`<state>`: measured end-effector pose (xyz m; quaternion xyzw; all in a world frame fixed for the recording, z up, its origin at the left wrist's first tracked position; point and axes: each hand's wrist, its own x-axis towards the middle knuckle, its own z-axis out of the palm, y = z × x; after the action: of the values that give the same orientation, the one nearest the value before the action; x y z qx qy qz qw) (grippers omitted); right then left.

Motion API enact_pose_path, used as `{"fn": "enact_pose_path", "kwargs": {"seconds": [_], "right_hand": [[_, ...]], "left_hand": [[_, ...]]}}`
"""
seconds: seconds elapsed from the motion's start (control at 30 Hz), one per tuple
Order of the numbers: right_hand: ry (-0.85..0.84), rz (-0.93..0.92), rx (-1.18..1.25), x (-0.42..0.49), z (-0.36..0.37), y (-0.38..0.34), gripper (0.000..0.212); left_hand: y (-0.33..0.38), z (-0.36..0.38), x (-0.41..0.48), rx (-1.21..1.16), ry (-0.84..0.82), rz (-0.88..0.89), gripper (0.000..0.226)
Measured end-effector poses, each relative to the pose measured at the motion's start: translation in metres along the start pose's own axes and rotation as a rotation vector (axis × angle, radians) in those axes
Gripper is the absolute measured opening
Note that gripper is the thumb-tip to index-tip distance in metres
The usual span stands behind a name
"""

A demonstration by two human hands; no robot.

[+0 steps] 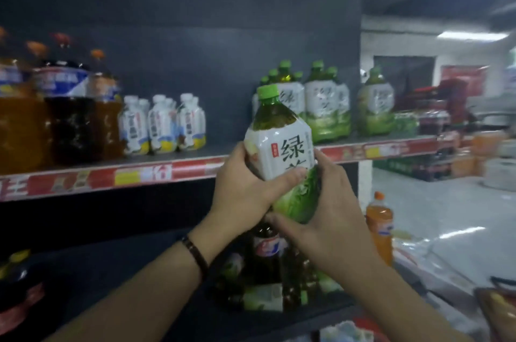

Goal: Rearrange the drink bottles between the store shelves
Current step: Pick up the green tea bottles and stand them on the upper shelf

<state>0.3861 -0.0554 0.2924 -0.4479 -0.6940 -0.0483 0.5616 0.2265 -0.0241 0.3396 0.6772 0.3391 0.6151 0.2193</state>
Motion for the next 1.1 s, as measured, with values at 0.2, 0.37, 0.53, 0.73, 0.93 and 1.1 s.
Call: {"fn": "enact_pose_path", "kwargs": {"seconds": [0.2, 0.37, 0.53, 0.73, 0.93, 1.1], "right_hand": [[0.207, 0.123, -0.044, 0.095, -0.041, 0.042, 0.117], [0.359, 0.214, -0.132, 0.154, -0.07, 0.09, 0.124], [0.264, 0.334, -0.256, 0.197, -0.072, 0.142, 0.127], [0.089, 0.418, -0.381, 0.221, -0.048, 0.18, 0.127], [-0.029, 0.461, -0.459, 0.21, -0.041, 0.18, 0.115], [-0.044, 0.418, -0.59, 0.177, -0.048, 0.151, 0.041]], "left_hand": [[0.036, 0.069, 0.091, 0.137, -0.164, 0.16, 0.057], [-0.004, 0.11, 0.146, 0.647, -0.182, 0.507, 0.046], [-0.049, 0.128, 0.148, 1.183, -0.245, 0.725, 0.048], [-0.051, 0.127, 0.147, 1.225, -0.231, 0.76, 0.043], [-0.05, 0.127, 0.143, 1.286, -0.229, 0.775, 0.044], [-0.052, 0.123, 0.136, 1.268, -0.257, 0.798, 0.038]]}}
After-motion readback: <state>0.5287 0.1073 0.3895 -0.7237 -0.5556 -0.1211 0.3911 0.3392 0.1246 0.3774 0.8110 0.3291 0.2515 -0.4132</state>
